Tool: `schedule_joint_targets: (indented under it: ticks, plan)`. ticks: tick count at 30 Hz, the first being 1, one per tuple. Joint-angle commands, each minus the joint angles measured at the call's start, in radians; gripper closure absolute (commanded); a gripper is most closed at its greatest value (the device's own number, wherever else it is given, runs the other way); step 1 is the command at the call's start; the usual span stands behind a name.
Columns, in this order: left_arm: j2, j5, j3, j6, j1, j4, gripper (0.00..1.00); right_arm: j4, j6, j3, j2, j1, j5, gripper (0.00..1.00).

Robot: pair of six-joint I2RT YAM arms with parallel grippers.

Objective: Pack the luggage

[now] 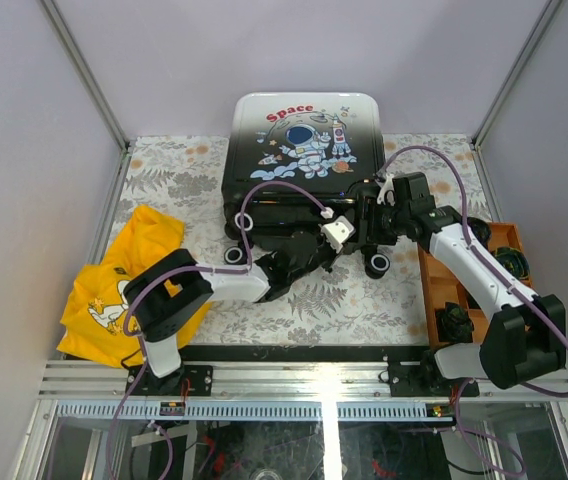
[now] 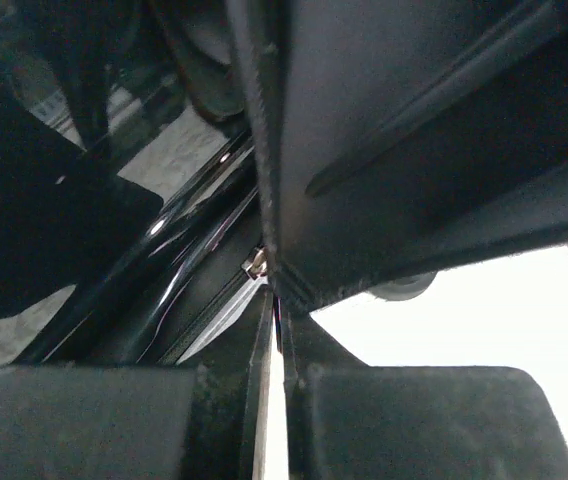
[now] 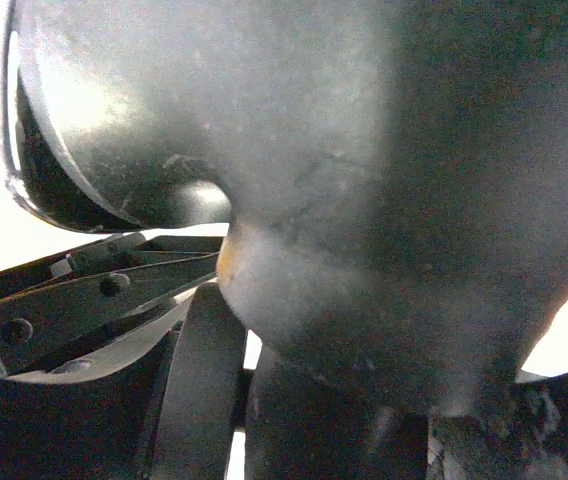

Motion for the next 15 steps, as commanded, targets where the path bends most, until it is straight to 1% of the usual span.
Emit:
schedule_joint_targets:
  ticks: [1, 4, 6, 7, 8, 9, 12, 15]
  plan:
    - [0.022, 0.232, 0.077, -0.030, -0.059, 0.169, 1.00, 0.090, -0.156, 0.043, -0.071, 0.062, -0.157, 0.71]
    - [0.046, 0.178, 0.083, -0.065, -0.051, 0.157, 1.00, 0.008, -0.215, 0.061, -0.082, 0.032, -0.118, 0.42]
    - [0.042, 0.159, 0.060, -0.069, -0.043, 0.164, 1.00, -0.042, -0.266, 0.060, -0.096, -0.020, -0.153, 0.22]
    - [0.031, 0.153, 0.049, -0.066, -0.040, 0.160, 1.00, -0.082, -0.296, 0.060, -0.109, -0.055, -0.182, 0.09]
    - [0.021, 0.154, 0.039, -0.066, -0.035, 0.157, 1.00, -0.109, -0.329, 0.058, -0.118, -0.086, -0.199, 0.03]
    - [0.013, 0.160, 0.029, -0.061, -0.031, 0.154, 1.00, -0.135, -0.363, 0.054, -0.137, -0.120, -0.222, 0.00]
    - [-0.010, 0.170, -0.001, -0.040, -0.021, 0.143, 1.00, -0.202, -0.462, 0.054, -0.162, -0.233, -0.331, 0.01]
    - [-0.021, 0.177, -0.020, -0.030, -0.015, 0.137, 1.00, -0.191, -0.461, 0.045, -0.152, -0.294, -0.351, 0.01]
